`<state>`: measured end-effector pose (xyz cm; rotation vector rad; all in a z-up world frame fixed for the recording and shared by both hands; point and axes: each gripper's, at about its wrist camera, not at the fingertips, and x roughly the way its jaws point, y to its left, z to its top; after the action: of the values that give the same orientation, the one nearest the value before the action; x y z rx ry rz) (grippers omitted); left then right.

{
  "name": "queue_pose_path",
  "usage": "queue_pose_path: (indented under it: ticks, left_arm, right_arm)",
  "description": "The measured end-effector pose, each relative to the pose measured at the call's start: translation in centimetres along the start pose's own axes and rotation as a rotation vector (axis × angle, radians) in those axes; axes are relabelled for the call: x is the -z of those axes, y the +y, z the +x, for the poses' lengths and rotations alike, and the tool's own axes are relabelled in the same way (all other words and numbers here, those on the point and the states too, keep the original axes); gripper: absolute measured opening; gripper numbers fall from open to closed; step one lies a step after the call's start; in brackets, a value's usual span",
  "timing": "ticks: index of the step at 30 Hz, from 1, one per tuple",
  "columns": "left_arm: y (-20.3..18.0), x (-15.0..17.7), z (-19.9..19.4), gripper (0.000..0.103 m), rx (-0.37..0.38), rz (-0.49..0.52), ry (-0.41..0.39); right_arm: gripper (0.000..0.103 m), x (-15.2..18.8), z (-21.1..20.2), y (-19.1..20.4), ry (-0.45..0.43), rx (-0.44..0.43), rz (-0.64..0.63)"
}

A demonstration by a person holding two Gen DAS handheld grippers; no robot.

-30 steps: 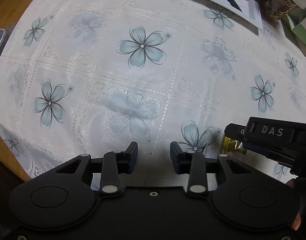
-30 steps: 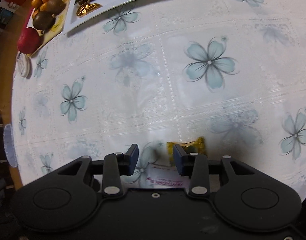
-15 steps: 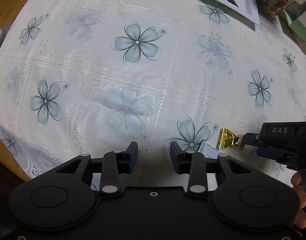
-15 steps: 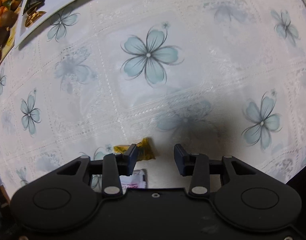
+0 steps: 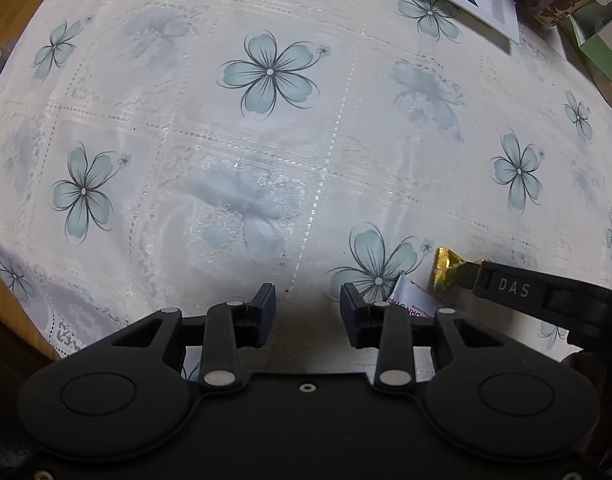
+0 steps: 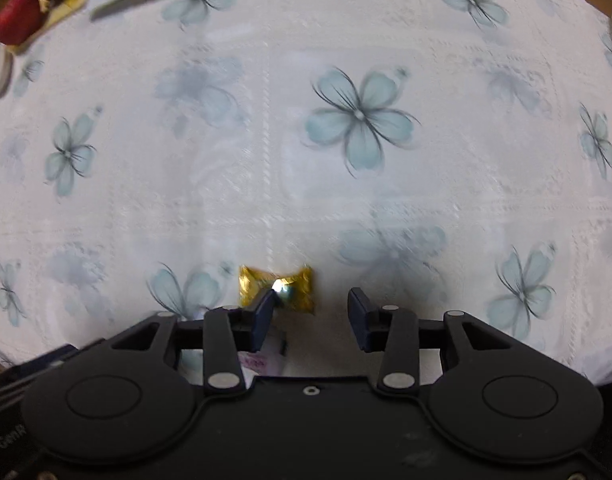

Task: Organize snacks
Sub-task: 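Grasp the gold candy with the right tool while the left tool approaches the hawthorn packet, then grasp the white hawthorn packet with the left tool while the right tool holds the gold candy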

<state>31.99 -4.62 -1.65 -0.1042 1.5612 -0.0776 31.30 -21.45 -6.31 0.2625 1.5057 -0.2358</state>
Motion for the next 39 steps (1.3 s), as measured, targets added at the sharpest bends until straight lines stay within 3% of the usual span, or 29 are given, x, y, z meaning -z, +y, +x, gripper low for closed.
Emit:
queue_pose_path:
  ticks: [8,11,15,25,34,39]
  left_arm:
    - [-0.1,0.0,-0.2,0.046,0.012,0.003,-0.002]
    - [-0.1,0.0,-0.3,0.046,0.015,0.005,-0.004]
    - [-0.3,0.0,-0.3,0.045,0.009,0.016,-0.012]
    - [-4.6,1.1,1.2,0.046,0.031,0.174,0.0]
    - [-7.9,2.6,3.7,0.046,0.069,0.226,0.07]
    - [-8.1,2.8,4.3,0.049,-0.032,0.219,0.031]
  right_arm:
    - [0.042,-0.6,2.1,0.6,0.045,-0.015,0.014]
    - [0.025,-0.5,2.4,0.7,0.059,-0.023,-0.004]
    - [0.025,-0.2,2.5,0.4,0.059,0.009,-0.003]
    - [0.025,-0.1,1.0,-6.1,0.053,0.031,0.183]
    - [0.026,-0.3,-0.5,-10.6,0.053,-0.018,0.288]
    - [0.026,-0.4,-1.6,-10.9,0.042,-0.046,0.304]
